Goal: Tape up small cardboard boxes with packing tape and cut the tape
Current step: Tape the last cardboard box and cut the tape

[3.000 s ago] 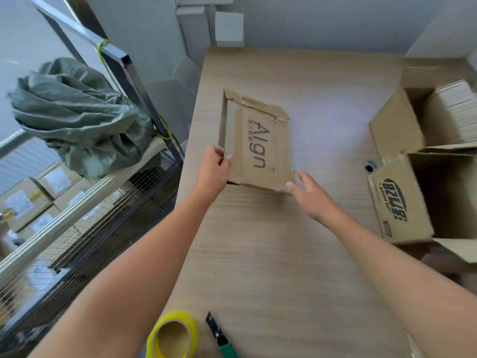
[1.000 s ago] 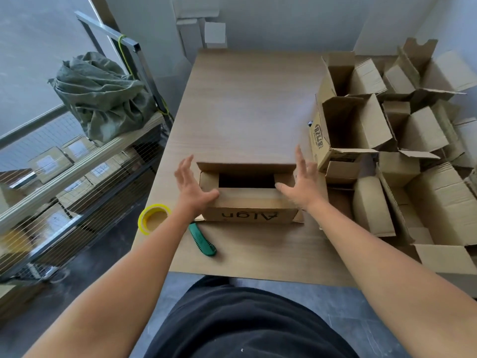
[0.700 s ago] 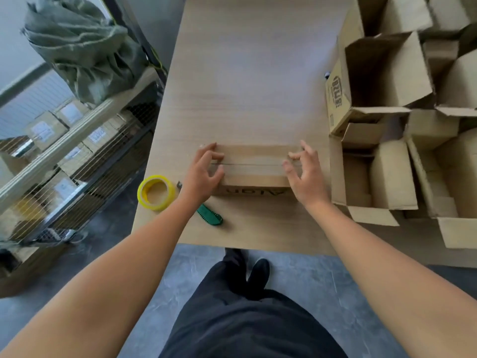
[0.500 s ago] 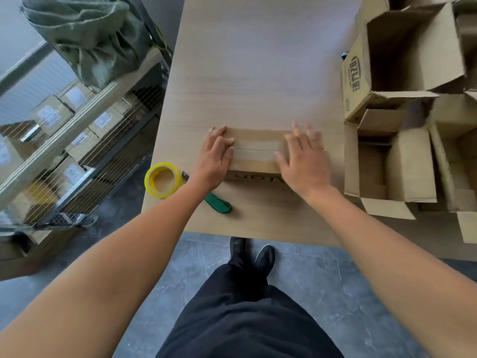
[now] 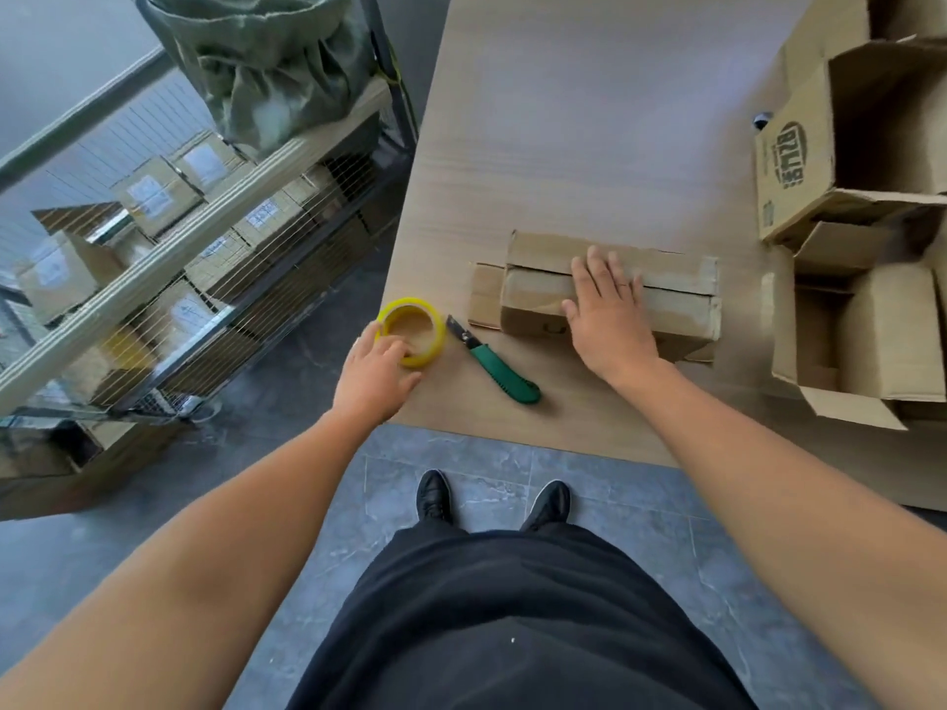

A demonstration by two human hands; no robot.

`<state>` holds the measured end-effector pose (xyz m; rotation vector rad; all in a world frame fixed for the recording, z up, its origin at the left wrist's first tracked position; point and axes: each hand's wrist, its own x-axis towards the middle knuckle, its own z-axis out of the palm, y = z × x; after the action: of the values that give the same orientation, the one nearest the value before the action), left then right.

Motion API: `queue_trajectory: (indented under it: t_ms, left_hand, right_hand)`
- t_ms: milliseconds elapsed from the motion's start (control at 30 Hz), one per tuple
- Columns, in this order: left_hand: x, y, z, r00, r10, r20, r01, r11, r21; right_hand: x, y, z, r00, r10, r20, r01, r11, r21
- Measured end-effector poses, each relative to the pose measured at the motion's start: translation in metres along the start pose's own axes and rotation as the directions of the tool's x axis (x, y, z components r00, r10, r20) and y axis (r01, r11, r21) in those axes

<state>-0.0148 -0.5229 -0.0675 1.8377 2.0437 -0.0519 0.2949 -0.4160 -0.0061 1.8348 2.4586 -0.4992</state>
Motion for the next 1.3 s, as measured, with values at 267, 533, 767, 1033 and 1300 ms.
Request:
queue_trajectory:
  t_ms: [267, 533, 767, 1033, 1300]
  left_hand:
    - [0.011, -0.032, -0.037, 0.940, 0.204, -0.273, -0.220, 0.975, -0.031]
    - [0.039, 0.039, -0.089, 0.718, 0.603, -0.348, -0.649, 0.761, -0.021]
    - [0.075, 0.108, -0.090, 0.679, 0.673, -0.293, -0.692, 0.720, 0.049]
    - [0.088, 0.147, -0.078, 0.744, 0.601, -0.293, -0.622, 0.783, 0.024]
    - [0.098, 0.175, -0.069, 0.740, 0.603, -0.300, -0.583, 0.796, 0.163]
  right_hand:
    - [-0.001, -0.019, -0.005, 0.993, 0.104, -0.061, -0.081, 0.950, 0.303]
    - [-0.012, -0.024, -0.026, 0.991, 0.126, -0.046, -0.072, 0.786, 0.614]
    - [-0.012, -0.007, -0.029, 0.972, 0.120, -0.201, 0.065, 0.686, 0.724]
    - [-0.003, 0.017, -0.024, 0.927, 0.272, -0.257, 0.019, 0.650, 0.759]
    - [0.004, 0.033, -0.036, 0.959, 0.238, -0.154, 0.004, 0.534, 0.846]
